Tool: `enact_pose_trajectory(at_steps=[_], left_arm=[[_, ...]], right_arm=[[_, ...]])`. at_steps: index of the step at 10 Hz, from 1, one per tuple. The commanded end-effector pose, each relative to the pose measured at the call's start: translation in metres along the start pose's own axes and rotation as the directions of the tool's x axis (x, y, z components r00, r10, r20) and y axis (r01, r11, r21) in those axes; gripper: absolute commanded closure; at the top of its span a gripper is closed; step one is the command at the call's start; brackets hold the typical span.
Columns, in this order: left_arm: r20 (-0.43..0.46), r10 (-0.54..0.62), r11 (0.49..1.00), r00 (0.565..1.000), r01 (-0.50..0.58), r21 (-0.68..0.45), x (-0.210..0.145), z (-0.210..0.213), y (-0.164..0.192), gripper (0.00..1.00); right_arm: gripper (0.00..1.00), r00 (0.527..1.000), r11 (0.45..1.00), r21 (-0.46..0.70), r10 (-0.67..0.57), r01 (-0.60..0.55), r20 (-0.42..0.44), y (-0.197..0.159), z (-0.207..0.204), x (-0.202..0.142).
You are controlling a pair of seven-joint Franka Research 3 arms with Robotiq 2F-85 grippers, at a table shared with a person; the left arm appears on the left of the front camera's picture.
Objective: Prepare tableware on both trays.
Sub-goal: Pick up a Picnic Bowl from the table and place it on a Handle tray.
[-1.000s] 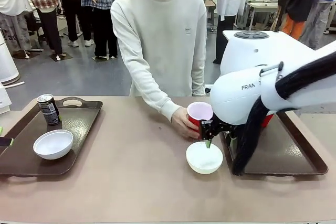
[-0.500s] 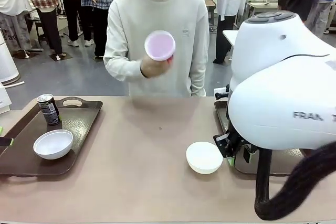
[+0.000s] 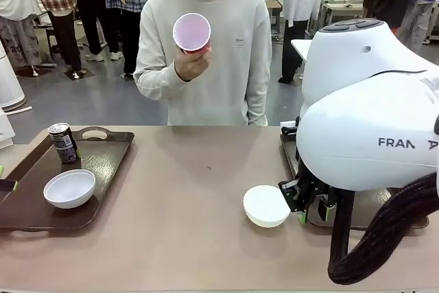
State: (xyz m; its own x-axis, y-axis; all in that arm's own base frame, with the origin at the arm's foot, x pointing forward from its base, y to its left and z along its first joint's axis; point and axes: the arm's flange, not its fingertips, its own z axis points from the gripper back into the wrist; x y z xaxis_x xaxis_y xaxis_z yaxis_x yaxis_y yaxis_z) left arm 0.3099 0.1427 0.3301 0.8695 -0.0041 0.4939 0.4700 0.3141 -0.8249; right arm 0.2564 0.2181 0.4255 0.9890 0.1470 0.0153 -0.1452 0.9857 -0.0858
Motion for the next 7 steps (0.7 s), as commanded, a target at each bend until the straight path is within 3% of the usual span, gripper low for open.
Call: enact_pose_trajectory(at_steps=[1,2,7], left_arm=[[0.012,-0.010,1.000,1.000,0.010,-0.011,-0.001,0.001,-0.002,0.00],[0.012,-0.010,1.000,1.000,0.010,-0.011,-0.001,0.001,-0.002,0.00],[0.012,-0.010,1.000,1.000,0.010,-0.011,-0.001,0.001,-0.002,0.00]], right_arm=[[0.58,1.000,0.999,0.045,0.004,-0.004,0.001,-0.004,-0.012,0.008],[0.58,0.999,0.998,0.035,-0.043,0.043,0.024,-0.005,-0.015,0.021],[0.58,0.998,0.992,0.120,-0.048,0.044,0.033,0.000,-0.036,0.073]])
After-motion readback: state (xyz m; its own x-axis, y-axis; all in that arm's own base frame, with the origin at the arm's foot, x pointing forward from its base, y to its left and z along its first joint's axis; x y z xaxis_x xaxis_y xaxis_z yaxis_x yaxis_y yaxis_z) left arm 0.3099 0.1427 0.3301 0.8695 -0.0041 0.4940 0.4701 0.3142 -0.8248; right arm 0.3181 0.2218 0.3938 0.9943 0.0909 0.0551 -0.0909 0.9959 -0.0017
